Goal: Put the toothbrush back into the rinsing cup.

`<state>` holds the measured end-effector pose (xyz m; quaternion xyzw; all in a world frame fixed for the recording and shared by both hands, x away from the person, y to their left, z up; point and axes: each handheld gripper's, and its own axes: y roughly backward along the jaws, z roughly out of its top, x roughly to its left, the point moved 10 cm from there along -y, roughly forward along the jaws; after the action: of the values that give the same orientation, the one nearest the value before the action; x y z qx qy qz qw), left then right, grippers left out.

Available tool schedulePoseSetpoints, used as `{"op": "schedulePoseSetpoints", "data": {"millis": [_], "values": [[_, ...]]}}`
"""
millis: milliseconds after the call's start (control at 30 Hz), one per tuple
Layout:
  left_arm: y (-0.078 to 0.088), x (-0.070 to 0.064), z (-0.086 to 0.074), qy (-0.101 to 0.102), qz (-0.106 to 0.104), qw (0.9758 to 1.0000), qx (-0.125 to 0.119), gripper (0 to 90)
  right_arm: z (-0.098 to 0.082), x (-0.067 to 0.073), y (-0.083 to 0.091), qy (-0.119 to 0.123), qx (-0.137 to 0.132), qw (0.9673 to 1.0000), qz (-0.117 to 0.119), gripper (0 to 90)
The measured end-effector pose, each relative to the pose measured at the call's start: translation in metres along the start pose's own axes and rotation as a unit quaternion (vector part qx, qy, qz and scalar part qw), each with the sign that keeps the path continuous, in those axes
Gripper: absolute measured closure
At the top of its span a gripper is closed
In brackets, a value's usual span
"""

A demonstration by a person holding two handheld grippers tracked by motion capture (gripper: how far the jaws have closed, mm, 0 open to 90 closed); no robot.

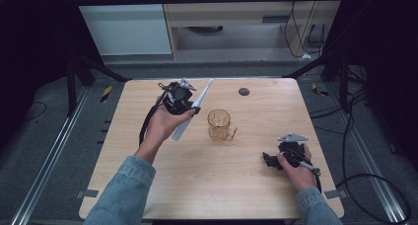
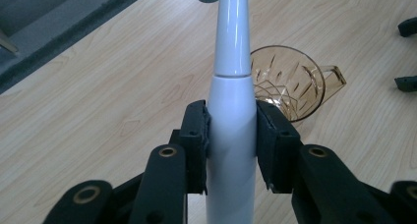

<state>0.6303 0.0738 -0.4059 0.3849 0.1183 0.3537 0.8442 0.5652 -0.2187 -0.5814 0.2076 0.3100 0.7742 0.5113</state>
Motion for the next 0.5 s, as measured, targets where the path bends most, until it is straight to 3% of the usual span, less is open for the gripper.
{"op": "schedulePoseSetpoints", "data": {"millis": [100, 500], "values": [[-0.002, 0.0, 0.005, -0.014, 0.003, 0.9999, 0.003, 67.2, 0.0, 0.0, 0.0, 0.0, 0.001, 1.0, 0.0, 0.4], [0.001, -0.001, 0.041, -0.014, 0.01, 0.9993, -0.035, 67.2, 0.0, 0.0, 0.0, 0.0, 0.001, 1.0, 0.0, 0.4]]}}
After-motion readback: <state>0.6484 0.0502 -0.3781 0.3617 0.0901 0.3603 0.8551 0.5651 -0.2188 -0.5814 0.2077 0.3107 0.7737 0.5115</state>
